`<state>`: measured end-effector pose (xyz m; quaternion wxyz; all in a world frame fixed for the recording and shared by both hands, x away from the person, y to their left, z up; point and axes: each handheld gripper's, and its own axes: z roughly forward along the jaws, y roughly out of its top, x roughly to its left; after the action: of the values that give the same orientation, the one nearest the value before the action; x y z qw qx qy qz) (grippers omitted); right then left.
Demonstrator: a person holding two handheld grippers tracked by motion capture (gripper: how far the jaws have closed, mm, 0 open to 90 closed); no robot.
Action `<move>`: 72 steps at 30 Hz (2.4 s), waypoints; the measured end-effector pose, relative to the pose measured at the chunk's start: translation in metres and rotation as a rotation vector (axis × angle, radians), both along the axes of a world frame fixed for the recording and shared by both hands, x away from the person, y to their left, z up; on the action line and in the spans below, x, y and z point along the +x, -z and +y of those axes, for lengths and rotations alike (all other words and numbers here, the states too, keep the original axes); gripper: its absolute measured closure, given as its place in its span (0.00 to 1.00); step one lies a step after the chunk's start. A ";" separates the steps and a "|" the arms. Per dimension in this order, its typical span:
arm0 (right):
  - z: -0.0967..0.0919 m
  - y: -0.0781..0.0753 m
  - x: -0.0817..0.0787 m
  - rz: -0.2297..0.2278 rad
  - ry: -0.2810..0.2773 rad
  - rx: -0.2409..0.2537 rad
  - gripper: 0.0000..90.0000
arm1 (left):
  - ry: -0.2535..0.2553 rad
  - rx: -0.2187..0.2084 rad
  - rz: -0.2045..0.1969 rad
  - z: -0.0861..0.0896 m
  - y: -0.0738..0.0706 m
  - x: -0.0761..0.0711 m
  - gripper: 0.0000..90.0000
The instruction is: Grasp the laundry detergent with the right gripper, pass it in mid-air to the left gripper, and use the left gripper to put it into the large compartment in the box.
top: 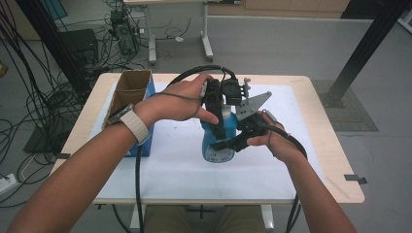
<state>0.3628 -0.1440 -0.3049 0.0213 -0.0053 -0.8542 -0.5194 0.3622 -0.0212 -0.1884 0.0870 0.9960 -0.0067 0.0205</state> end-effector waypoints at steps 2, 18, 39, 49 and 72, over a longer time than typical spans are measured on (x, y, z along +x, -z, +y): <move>0.000 0.000 0.000 0.001 -0.002 0.000 0.48 | 0.004 0.001 -0.001 -0.001 0.000 0.000 0.15; 0.001 0.000 -0.001 0.007 -0.006 0.000 0.48 | 0.019 0.014 0.012 -0.003 0.005 -0.001 0.28; 0.003 0.004 0.000 0.007 -0.016 -0.022 0.48 | 0.032 0.022 0.049 -0.001 0.011 -0.001 0.41; 0.004 0.004 0.000 0.007 -0.014 -0.017 0.48 | 0.023 0.023 0.049 -0.001 0.012 -0.001 0.41; 0.004 0.004 -0.001 0.005 -0.012 -0.019 0.48 | 0.014 0.028 0.054 -0.001 0.011 -0.001 0.42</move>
<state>0.3613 -0.1404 -0.3087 0.0266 -0.0019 -0.8590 -0.5113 0.3610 -0.0217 -0.1995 0.0732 0.9972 -0.0118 -0.0069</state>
